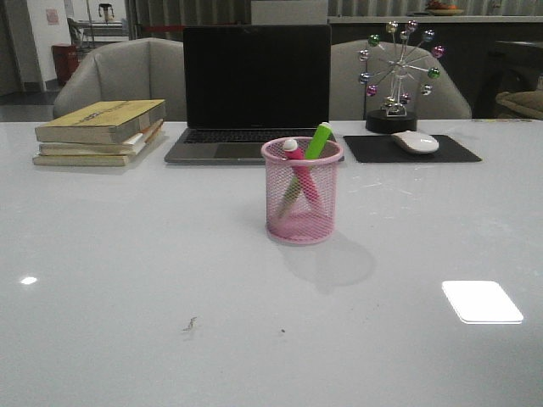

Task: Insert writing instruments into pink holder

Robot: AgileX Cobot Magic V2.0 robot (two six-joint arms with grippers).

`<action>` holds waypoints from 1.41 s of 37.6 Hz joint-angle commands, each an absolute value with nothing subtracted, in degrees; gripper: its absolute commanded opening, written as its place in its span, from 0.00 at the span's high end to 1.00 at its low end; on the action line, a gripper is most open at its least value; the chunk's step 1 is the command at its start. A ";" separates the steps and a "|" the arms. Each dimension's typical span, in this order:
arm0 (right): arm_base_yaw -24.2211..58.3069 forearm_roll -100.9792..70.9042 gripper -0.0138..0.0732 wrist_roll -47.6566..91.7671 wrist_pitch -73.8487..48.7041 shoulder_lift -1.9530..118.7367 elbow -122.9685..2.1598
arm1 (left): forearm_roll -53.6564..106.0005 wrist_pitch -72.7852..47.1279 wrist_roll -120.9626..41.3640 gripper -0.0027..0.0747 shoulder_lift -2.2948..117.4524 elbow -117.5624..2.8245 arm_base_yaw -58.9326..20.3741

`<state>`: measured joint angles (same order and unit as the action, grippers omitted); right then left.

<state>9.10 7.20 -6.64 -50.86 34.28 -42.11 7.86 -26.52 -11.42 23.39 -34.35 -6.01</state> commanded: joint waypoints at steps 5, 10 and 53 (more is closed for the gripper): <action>8.68 7.57 0.82 -6.48 -46.38 34.26 -43.79 | 8.09 -21.41 -11.26 0.46 23.66 -35.89 -5.85; 8.68 7.51 0.82 -6.48 -46.33 34.26 -43.79 | 8.09 -21.41 -11.26 0.46 23.66 -35.89 -5.85; 0.83 -2.19 0.82 0.00 -7.05 4.93 -17.24 | 8.09 -21.41 -11.26 0.46 23.66 -35.89 -5.85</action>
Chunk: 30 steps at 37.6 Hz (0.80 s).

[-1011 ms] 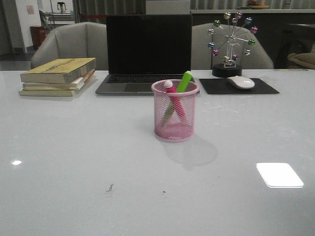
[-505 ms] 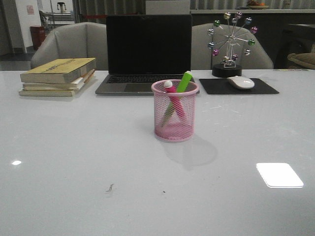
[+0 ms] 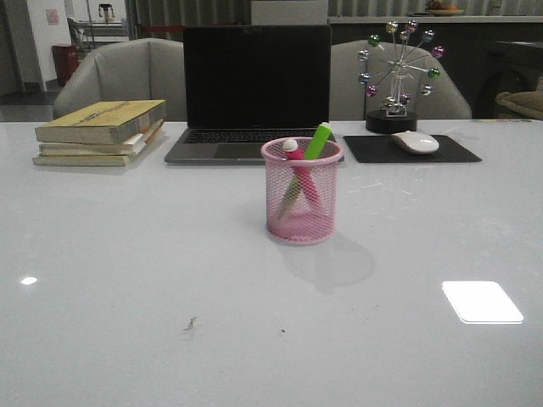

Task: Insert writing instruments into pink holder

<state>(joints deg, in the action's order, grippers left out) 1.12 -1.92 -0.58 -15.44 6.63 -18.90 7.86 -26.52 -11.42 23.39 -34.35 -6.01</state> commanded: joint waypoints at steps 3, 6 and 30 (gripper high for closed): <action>0.83 -2.19 0.82 0.00 -6.59 1.96 -14.29 | 8.09 -21.41 -11.26 0.46 23.66 -35.89 -5.85; 0.83 -2.19 0.82 0.00 -6.65 -0.93 -11.79 | 8.09 -21.41 -11.26 0.46 23.66 -35.89 -5.85; 0.91 -2.24 0.82 0.00 -3.66 -1.73 1.81 | 8.09 -21.55 -11.26 0.46 23.79 -35.89 -5.85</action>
